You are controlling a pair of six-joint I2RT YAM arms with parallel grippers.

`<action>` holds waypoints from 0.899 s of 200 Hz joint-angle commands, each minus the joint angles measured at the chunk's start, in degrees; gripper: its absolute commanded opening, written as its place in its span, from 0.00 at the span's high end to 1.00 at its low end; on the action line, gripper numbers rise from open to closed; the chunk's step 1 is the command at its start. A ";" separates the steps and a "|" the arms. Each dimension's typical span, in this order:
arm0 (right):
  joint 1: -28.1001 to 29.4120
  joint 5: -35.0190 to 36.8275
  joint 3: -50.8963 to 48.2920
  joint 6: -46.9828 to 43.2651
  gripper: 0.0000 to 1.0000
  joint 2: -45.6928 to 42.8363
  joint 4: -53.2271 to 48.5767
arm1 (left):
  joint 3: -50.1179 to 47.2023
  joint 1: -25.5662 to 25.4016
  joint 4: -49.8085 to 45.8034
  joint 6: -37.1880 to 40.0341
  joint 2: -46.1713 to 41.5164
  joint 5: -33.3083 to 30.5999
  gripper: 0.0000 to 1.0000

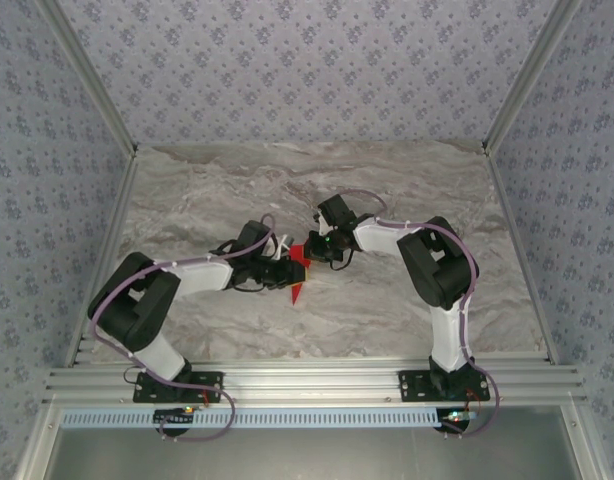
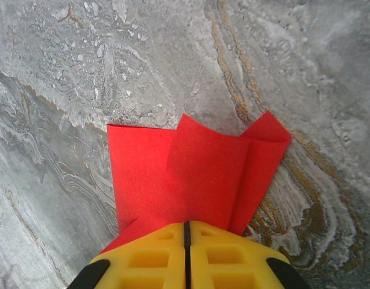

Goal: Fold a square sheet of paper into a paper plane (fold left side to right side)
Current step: Fold the wing for the fifth time at the center of the table.

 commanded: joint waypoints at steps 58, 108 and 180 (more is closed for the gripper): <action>0.35 5.11 -0.72 -0.49 0.90 3.32 -7.64 | 1.00 -0.15 -3.61 2.06 4.21 -2.59 0.78; 0.35 5.17 -0.47 -0.53 0.90 3.58 -7.71 | 0.56 -0.16 -2.95 1.92 5.14 -2.48 0.78; 0.25 3.93 -0.19 -3.18 0.91 2.83 -6.32 | -0.96 -1.23 -2.64 1.60 6.63 -3.12 0.78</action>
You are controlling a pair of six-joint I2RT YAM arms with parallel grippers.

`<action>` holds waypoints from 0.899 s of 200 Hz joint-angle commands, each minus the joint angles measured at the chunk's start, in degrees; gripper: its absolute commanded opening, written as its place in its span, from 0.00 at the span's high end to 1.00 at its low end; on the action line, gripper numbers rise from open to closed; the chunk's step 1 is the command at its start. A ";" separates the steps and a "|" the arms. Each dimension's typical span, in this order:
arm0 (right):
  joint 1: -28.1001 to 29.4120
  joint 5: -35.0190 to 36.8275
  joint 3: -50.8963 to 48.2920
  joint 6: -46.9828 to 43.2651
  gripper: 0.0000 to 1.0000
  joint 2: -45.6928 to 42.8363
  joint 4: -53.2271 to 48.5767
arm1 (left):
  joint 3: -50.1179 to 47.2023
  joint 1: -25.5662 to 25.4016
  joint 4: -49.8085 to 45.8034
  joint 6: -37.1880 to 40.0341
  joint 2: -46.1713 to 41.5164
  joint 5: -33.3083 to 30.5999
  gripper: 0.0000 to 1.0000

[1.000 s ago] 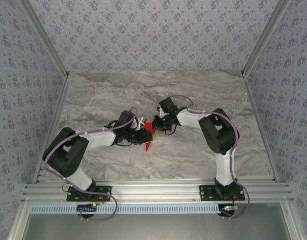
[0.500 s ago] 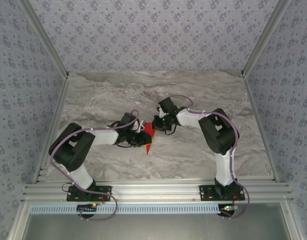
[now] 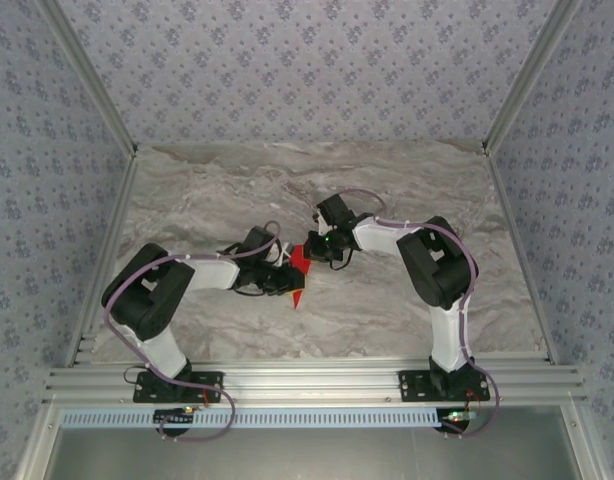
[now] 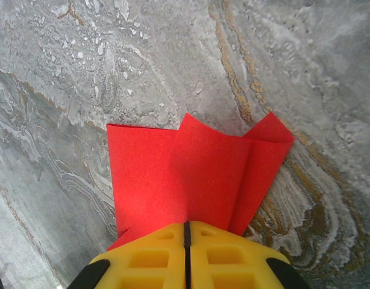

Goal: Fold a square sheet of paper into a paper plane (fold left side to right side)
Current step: Fold the wing for the fifth time at the center of the table.

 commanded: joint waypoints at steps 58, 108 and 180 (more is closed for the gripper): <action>-0.64 -0.69 -7.39 -2.33 0.97 -7.22 4.32 | -3.26 -0.91 -2.86 0.22 2.25 -4.36 0.85; 1.31 -4.01 -12.92 -0.46 0.99 -11.23 9.78 | -3.44 -1.02 -3.05 0.31 2.60 -5.39 0.88; 3.53 -4.42 -11.79 -0.28 0.98 -7.62 12.17 | -2.96 -1.01 -3.56 0.42 2.59 -5.68 0.88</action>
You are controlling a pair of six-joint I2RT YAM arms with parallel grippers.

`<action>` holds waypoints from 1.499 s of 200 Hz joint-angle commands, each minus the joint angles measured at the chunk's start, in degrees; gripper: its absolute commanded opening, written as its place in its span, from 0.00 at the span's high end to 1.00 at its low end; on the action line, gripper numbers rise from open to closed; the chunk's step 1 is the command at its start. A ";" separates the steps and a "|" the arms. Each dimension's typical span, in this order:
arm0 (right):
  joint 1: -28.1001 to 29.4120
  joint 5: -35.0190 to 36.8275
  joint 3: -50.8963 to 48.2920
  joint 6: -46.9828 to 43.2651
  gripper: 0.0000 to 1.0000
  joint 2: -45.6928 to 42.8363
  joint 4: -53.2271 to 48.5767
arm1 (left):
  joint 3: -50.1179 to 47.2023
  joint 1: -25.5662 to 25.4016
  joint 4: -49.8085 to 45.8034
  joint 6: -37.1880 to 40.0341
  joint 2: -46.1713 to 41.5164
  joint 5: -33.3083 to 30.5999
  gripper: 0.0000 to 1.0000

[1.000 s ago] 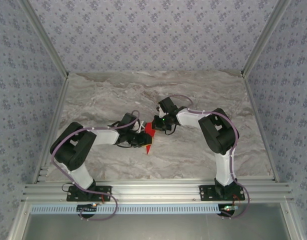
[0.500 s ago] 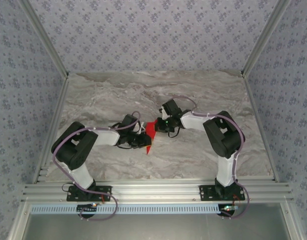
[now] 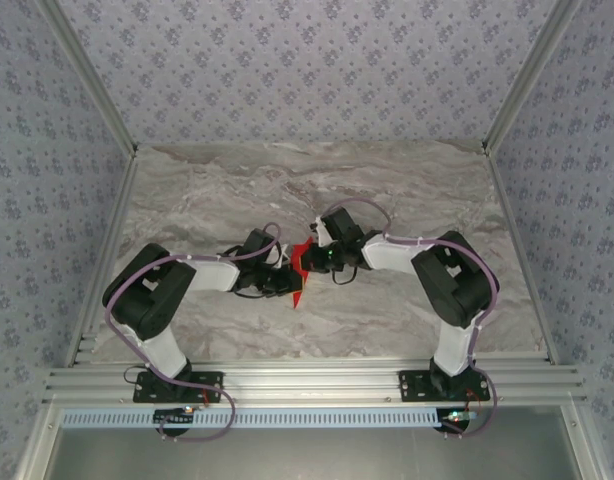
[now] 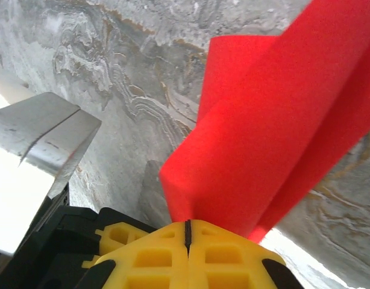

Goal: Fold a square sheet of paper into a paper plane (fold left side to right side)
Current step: Fold the wing for the fifth time at the center of the table.

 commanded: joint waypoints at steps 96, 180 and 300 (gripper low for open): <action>-0.93 3.90 3.18 -3.35 0.98 6.70 -3.93 | -1.80 -0.69 -6.01 1.01 2.48 -3.88 0.89; -5.32 3.96 9.06 -7.43 0.98 9.75 -8.41 | -2.34 -0.75 -5.85 0.97 2.70 -3.97 0.90; -12.00 3.38 19.67 -11.84 0.98 16.47 -14.84 | -3.46 -0.69 -4.80 0.53 2.67 -3.71 0.91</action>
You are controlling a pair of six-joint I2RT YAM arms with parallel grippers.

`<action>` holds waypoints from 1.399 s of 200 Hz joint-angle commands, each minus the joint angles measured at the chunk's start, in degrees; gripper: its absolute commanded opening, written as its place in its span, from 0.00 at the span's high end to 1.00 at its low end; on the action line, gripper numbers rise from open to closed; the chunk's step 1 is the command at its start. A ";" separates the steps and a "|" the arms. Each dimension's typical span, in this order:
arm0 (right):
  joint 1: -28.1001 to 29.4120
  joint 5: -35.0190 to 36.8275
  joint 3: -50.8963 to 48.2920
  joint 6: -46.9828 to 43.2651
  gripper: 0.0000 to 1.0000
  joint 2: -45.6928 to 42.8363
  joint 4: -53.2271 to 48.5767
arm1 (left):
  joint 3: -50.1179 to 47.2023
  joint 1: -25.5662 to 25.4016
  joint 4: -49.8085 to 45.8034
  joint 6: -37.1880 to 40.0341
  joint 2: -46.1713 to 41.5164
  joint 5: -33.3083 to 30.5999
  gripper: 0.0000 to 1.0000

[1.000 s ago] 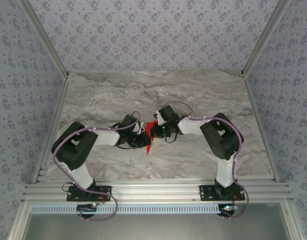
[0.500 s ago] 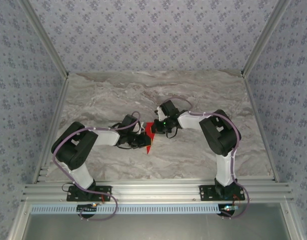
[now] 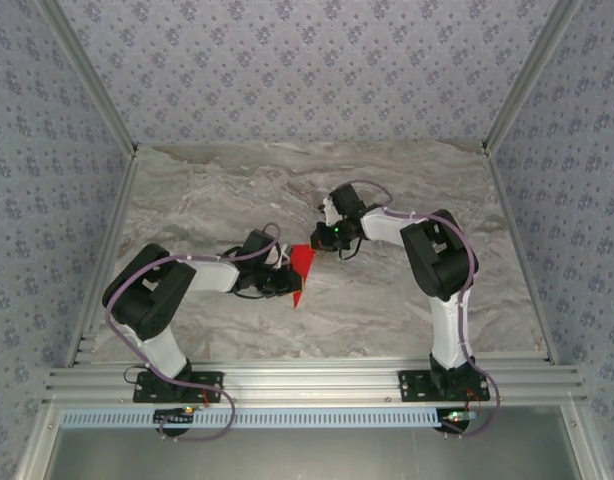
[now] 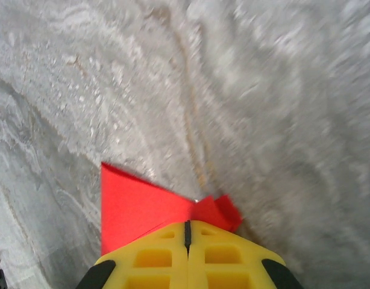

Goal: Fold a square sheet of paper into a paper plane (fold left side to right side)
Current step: Fold the wing for the fifth time at the center of the table.

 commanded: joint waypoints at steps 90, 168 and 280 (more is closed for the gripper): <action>-5.20 4.82 5.66 -4.42 0.98 -3.10 -5.94 | -2.87 -0.71 -5.29 -0.01 1.11 -3.68 0.90; 5.55 -0.49 -10.01 3.39 0.98 -12.49 5.10 | -2.31 -0.73 -5.79 -0.17 -0.25 -4.21 0.90; 6.57 3.32 -4.36 3.26 0.98 -0.86 -3.40 | -1.93 -0.76 -6.14 -0.31 -9.21 -2.18 0.83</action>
